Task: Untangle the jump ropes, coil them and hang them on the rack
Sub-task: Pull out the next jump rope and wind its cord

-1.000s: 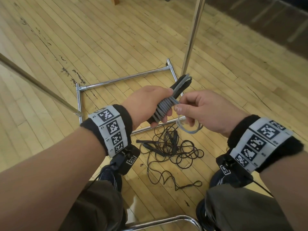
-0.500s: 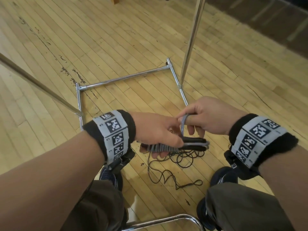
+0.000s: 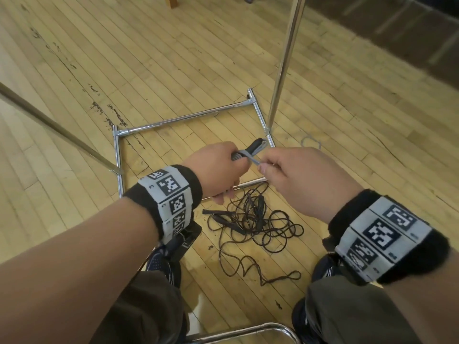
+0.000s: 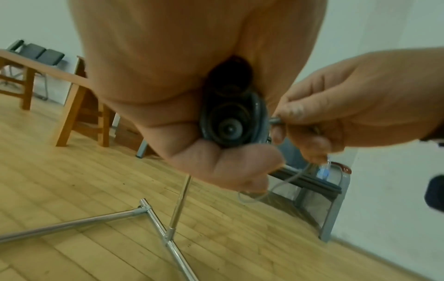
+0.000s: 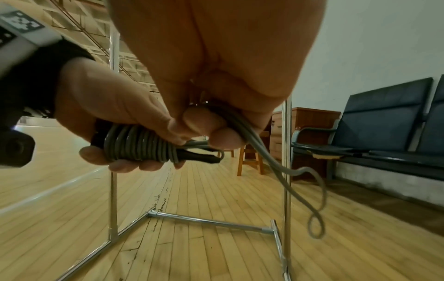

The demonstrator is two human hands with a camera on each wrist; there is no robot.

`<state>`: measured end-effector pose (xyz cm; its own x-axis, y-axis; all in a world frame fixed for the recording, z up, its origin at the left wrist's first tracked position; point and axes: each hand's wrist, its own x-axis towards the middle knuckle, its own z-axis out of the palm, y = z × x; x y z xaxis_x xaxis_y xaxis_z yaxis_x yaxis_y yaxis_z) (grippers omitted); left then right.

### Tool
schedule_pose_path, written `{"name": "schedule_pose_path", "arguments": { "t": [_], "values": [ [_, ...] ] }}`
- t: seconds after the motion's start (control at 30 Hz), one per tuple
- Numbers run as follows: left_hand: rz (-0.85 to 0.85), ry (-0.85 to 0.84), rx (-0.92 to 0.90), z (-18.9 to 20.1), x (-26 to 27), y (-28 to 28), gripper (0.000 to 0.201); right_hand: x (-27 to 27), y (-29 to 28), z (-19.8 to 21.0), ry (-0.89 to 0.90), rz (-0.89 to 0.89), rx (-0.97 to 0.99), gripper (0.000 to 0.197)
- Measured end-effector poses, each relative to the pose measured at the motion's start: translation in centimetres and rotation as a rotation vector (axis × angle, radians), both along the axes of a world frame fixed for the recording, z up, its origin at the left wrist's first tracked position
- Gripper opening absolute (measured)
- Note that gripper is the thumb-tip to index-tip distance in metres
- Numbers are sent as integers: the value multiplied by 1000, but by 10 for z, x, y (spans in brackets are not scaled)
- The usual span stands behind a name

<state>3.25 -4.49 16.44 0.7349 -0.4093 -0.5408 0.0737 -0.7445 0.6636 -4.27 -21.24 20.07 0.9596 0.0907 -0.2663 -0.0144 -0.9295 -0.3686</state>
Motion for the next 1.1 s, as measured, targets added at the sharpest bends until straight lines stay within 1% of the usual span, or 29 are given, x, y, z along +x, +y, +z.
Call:
{"name": "schedule_pose_path", "arguments": {
  "t": [0.1, 0.23, 0.3, 0.33, 0.47, 0.57, 0.63, 0.7, 0.77, 0.83, 0.9, 1.0, 1.1],
  "values": [
    [46, 108, -78, -1, 2, -3, 25, 1, -5, -7, 24, -85, 13, 20],
    [90, 254, -222, 2, -4, -6, 38, 0, -9, -17, 43, -144, 11, 18],
    [130, 258, -260, 5, -7, -7, 49, 0, -7, -18, 16, -157, 21, 20],
    [147, 238, -266, 5, -7, -8, 51, -1, -6, -18, -12, -158, 27, 21],
    [222, 201, -331, 7, -5, -6, 41, -2, 1, -17, -113, -166, 55, 18],
    [214, 163, -366, 9, -5, -6, 35, 1, 3, -17, -112, -214, 75, 17],
    [189, 144, -397, 10, -5, -5, 31, 3, 3, -17, -40, -285, 175, 15],
    [177, 146, -439, 13, -4, -3, 30, 6, 4, -15, 71, -375, 389, 9],
    [177, 157, -469, 15, -1, -1, 30, 7, 1, -12, 179, -428, 624, 8],
    [179, 163, -478, 16, 1, 2, 27, 7, -2, -9, 276, -421, 801, 7],
    [185, 163, -468, 15, 3, 6, 25, 7, -7, -5, 326, -408, 910, 13],
    [224, 189, -476, 14, 8, 9, 23, 10, -12, -1, 276, -407, 928, 30],
    [309, 261, -540, 16, 12, 11, 30, 10, -16, 0, 160, -367, 819, 33]
  ]
}}
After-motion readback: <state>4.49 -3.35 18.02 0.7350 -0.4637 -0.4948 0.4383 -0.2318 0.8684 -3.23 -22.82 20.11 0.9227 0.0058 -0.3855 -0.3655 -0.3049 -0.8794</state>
